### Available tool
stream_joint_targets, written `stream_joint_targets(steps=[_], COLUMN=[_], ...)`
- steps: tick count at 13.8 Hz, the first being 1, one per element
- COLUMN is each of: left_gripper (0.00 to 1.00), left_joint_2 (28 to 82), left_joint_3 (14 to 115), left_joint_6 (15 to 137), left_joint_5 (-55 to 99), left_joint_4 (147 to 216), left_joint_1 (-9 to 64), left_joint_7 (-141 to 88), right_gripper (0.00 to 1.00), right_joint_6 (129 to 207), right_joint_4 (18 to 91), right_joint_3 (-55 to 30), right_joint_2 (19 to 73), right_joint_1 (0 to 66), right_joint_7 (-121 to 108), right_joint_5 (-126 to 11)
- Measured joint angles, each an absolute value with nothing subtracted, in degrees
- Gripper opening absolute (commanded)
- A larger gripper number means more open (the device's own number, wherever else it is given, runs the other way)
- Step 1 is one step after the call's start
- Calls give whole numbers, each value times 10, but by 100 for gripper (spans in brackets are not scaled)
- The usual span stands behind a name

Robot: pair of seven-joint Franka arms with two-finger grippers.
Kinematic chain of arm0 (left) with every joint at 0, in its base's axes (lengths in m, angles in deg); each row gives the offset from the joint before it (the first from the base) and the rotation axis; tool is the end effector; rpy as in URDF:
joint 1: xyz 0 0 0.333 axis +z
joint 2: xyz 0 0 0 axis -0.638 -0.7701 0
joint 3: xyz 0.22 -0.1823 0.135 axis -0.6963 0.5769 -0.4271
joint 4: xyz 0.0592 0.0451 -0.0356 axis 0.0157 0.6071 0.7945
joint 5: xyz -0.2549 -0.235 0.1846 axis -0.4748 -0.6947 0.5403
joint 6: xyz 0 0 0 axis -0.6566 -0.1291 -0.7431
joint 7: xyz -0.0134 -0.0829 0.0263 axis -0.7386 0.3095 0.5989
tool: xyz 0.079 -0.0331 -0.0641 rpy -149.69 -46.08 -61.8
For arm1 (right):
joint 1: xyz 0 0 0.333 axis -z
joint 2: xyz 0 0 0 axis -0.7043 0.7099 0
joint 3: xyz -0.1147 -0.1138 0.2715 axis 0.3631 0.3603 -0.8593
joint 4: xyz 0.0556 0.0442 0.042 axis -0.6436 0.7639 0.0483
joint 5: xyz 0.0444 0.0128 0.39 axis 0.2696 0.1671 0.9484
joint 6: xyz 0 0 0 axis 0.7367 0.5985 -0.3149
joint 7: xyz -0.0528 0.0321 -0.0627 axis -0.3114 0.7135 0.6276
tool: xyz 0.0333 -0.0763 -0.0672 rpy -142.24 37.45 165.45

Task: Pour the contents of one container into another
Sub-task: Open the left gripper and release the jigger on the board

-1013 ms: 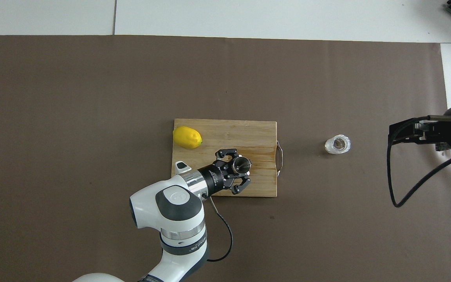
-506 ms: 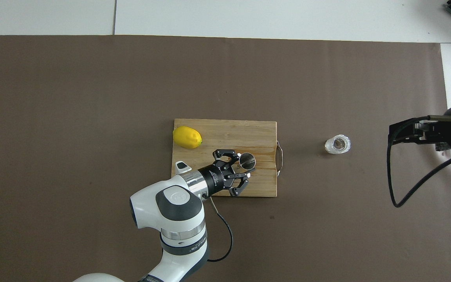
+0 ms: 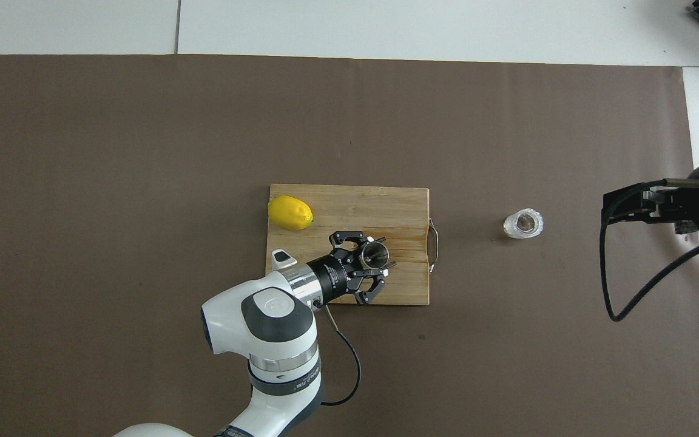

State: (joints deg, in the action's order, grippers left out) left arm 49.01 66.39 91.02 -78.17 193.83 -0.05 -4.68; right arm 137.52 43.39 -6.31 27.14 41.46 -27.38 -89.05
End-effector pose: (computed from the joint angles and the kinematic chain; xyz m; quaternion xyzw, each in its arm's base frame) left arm 0.4210 -0.3785 0.2788 0.4912 0.7033 -0.2908 0.4237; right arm 0.5272 0.0372 0.6345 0.9971 -0.0735 -0.0170 0.0109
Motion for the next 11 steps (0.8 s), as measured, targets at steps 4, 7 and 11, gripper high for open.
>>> stream_joint_targets(steps=[4, 7, 11], left_gripper=[54, 94, 100], left_joint_2=[490, 490, 490], left_joint_3=[663, 662, 661], left_joint_6=[910, 911, 919], left_joint_5=[-782, -782, -781], left_joint_4=[1938, 1938, 1939], left_joint_1=[1, 1, 1], left_joint_7=[-53, -55, -60], right_gripper=[100, 100, 100], right_joint_6=[1375, 1375, 1375], right_joint_4=[434, 434, 434], right_joint_3=[-63, -63, -63], right_joint_2=[271, 271, 271], right_joint_1=[415, 415, 415], right_joint_7=[-274, -274, -274], right_joint_5=[-890, -890, -890])
